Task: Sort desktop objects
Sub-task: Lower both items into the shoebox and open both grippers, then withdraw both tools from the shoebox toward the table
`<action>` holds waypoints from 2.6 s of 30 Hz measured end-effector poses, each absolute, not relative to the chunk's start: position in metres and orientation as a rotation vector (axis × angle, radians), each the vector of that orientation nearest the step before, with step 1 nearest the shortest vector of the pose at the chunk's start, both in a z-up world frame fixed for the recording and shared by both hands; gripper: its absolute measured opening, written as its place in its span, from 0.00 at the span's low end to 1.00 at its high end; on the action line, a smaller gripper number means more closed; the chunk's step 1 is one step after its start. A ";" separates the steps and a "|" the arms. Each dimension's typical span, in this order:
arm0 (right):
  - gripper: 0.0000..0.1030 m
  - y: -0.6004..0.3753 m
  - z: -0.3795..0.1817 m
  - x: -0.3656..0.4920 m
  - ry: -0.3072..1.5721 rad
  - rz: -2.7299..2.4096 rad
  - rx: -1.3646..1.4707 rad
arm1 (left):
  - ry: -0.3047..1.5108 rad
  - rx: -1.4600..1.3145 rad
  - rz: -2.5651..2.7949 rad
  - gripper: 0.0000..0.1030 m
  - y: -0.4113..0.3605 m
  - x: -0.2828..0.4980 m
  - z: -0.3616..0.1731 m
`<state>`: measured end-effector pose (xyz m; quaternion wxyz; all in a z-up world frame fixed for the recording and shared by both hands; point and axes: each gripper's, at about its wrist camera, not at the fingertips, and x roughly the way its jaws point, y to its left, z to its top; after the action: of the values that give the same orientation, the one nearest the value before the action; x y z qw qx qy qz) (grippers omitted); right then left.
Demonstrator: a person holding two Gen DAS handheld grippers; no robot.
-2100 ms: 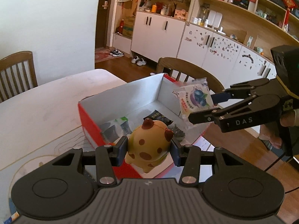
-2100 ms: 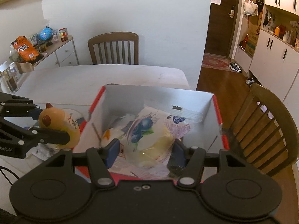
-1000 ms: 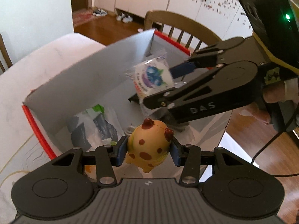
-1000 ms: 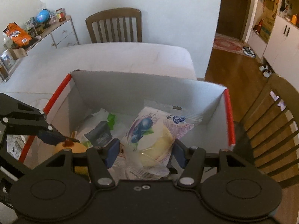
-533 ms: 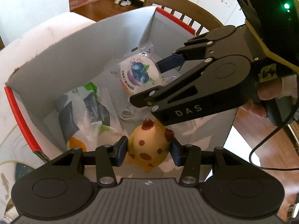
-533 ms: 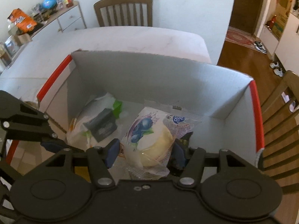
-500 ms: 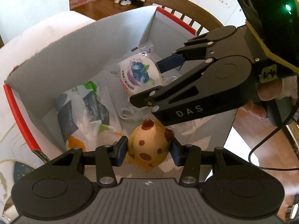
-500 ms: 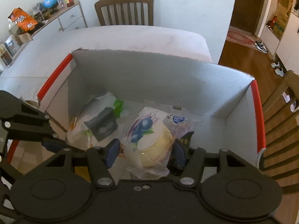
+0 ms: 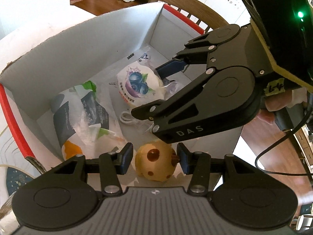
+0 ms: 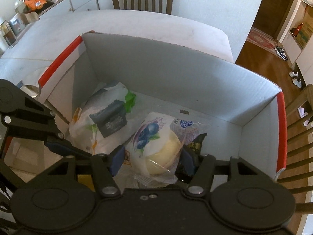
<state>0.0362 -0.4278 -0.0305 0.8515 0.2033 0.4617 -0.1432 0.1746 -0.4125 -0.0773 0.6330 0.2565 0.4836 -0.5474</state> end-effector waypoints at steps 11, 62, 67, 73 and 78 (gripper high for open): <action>0.64 -0.422 -0.031 0.038 0.967 -0.314 0.433 | 1.071 0.599 -1.254 0.56 -0.410 0.169 -0.074; 0.73 -0.341 0.079 0.015 0.742 -0.375 0.489 | 0.839 0.362 -1.286 0.67 -0.270 0.168 0.020; 0.73 -0.323 0.087 0.028 0.742 -0.382 0.489 | 0.804 0.370 -1.273 0.67 -0.246 0.173 0.023; 0.73 -0.298 0.092 0.044 0.740 -0.387 0.497 | 0.803 0.362 -1.280 0.67 -0.215 0.182 0.026; 0.79 -0.279 0.098 0.057 0.730 -0.392 0.505 | 0.801 0.359 -1.280 0.69 -0.190 0.188 0.028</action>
<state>0.0570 -0.2790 0.0978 0.8847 0.2428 0.3506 -0.1883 0.1880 -0.1899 0.0281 0.7136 0.1620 0.3615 -0.5778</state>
